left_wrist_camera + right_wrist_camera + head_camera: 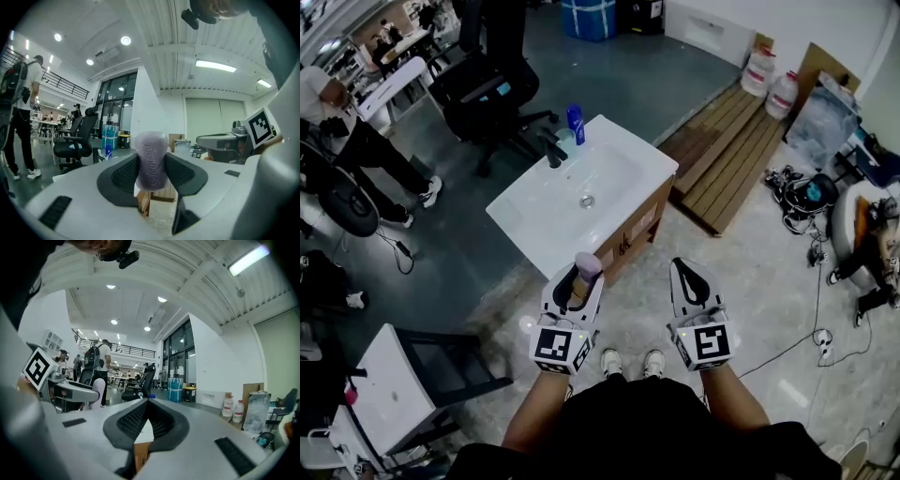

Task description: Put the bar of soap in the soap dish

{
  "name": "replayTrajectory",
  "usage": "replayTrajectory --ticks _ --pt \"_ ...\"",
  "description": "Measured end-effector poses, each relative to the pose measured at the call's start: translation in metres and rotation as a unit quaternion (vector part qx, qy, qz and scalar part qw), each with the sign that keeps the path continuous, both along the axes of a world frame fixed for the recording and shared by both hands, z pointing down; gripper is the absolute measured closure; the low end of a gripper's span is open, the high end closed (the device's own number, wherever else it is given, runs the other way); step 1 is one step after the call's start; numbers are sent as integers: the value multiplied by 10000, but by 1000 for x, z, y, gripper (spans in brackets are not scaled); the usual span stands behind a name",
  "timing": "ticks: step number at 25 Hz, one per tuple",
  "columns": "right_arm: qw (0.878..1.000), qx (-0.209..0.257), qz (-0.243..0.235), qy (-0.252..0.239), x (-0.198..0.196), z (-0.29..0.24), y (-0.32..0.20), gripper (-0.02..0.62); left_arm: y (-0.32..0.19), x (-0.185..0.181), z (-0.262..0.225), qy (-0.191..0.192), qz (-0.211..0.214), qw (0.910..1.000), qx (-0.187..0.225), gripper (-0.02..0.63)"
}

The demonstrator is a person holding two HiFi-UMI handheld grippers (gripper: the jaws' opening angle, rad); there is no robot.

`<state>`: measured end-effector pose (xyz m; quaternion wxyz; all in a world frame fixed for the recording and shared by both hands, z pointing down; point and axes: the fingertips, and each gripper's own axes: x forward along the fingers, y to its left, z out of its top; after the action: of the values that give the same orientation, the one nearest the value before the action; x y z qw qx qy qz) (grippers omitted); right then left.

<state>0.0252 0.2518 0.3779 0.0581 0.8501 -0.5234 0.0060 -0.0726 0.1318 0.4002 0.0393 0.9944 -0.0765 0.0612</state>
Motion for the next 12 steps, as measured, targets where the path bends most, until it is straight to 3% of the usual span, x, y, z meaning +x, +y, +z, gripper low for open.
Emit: replayTrajectory --ticks 12 --pt "9998 -68 -17 169 -1 2 -46 589 -46 -19 6 -78 7 9999 117 410"
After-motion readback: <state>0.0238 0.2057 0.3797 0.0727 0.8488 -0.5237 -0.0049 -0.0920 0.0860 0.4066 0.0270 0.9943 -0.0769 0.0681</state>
